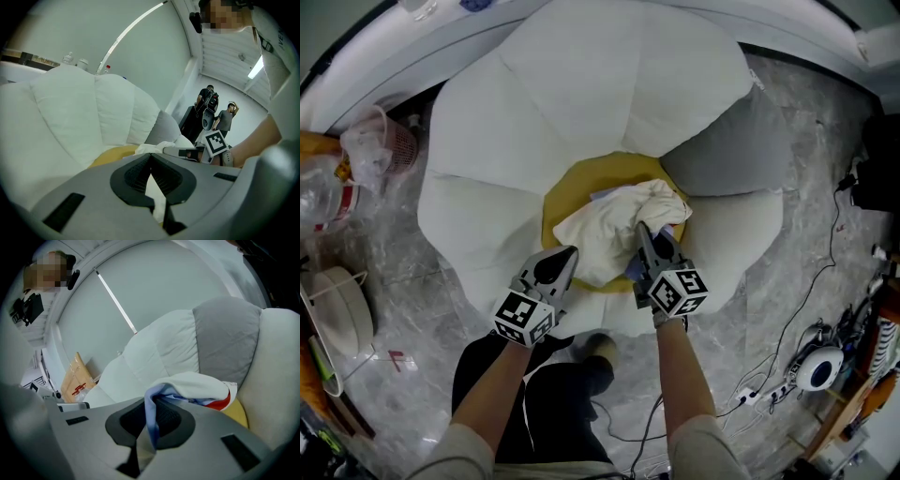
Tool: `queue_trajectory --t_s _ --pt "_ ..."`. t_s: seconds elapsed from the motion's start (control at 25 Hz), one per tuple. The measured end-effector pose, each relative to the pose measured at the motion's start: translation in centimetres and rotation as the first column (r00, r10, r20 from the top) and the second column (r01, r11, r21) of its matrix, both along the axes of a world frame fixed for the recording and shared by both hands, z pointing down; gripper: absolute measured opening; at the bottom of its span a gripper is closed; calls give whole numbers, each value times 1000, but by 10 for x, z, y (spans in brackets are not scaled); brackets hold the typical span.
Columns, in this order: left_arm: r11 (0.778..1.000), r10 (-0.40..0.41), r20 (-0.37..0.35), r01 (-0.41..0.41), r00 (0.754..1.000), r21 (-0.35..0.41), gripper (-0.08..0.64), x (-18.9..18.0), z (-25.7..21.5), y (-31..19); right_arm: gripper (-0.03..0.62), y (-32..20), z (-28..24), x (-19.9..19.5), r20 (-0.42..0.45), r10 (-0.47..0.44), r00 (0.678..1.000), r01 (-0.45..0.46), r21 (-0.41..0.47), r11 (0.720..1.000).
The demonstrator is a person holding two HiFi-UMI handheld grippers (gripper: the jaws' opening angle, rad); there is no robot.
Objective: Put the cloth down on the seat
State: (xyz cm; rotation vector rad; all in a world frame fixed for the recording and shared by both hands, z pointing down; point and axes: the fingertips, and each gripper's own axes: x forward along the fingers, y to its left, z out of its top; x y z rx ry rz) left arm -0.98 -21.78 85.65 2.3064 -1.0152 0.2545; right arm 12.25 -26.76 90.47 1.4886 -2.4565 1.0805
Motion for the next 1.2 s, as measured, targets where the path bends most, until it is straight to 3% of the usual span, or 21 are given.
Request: queue_trajectory --t_s 0.28,0.44,0.68,1.2 --pt "1000 -6 8 6 1000 -5 14 2 6 2 34 2 12 -3 -30 -26 999 25 -18 1000" --pt "1000 -8 27 8 1000 -8 14 2 2 7 40 5 9 1 -89 -12 996 9 -29 1000" --pt "1000 -8 8 8 1000 -17 14 3 -8 14 160 14 2 7 -126 25 992 -32 -48 998" --pt "999 -9 1 9 1000 -39 14 1 -17 27 212 38 3 28 -163 76 984 -95 -115 989"
